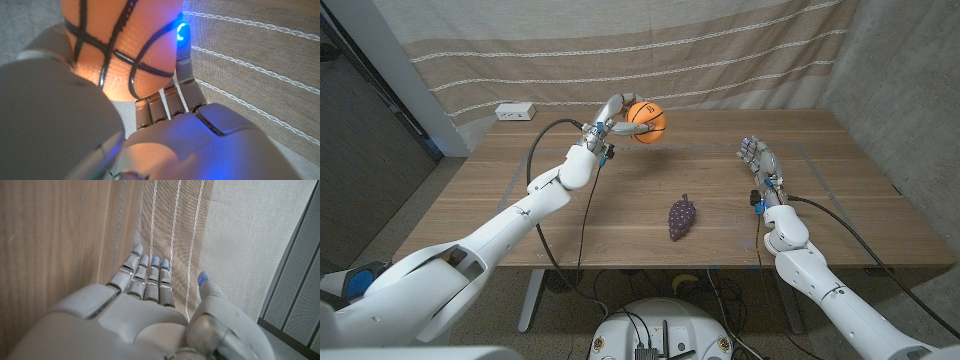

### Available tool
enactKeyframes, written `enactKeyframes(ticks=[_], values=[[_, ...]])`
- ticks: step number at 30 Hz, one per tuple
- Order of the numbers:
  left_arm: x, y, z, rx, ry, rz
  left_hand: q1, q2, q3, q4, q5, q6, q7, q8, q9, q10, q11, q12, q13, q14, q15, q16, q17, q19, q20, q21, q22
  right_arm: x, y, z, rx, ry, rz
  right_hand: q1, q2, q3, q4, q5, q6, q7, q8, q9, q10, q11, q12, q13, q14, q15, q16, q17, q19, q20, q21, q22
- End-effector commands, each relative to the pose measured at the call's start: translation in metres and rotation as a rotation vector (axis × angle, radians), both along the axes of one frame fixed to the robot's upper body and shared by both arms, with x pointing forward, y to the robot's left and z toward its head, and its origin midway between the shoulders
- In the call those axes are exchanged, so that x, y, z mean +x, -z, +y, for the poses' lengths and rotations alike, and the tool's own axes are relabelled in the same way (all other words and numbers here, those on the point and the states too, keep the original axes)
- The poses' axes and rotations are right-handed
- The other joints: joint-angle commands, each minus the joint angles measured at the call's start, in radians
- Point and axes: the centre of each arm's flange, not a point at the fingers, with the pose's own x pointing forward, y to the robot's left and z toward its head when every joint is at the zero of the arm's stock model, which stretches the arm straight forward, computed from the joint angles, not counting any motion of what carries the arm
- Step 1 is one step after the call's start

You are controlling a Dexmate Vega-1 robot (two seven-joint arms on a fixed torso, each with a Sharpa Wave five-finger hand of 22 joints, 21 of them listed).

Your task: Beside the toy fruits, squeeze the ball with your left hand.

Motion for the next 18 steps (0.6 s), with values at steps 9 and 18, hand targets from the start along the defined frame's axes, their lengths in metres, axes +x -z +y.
enactKeyframes(ticks=[9, 18], values=[[0.004, 0.006, 0.021, -0.222, 0.165, 0.062, 0.417, 0.405, 0.072, -0.020, 0.210, 0.228, 0.004, -0.002, 0.057, 0.215, -0.045, 0.002, 0.049, 0.460, -0.265, -0.004, 0.009, -0.009, -0.167, 0.016, -0.015, 0.002, -0.007, 0.006, -0.012, -0.006, -0.008, 0.002, 0.001, 0.002, -0.006, 0.005, 0.006, 0.001, 0.000, 0.003, 0.009, 0.004, -0.002, 0.003, 0.007, 0.001, -0.001, 0.001, 0.012, 0.002, -0.004, 0.005], [0.010, 0.011, 0.029, -0.314, 0.246, 0.136, 0.418, 0.406, 0.070, -0.020, 0.214, 0.227, 0.003, -0.006, 0.063, 0.215, -0.044, -0.001, 0.050, 0.461, -0.265, -0.009, 0.008, -0.011, -0.167, 0.022, -0.024, 0.003, -0.010, 0.008, -0.020, -0.003, -0.008, 0.002, 0.001, 0.002, -0.006, 0.005, 0.006, 0.001, 0.000, 0.003, 0.009, 0.004, -0.002, 0.003, 0.007, 0.001, -0.002, 0.001, 0.013, 0.002, -0.006, 0.005]])
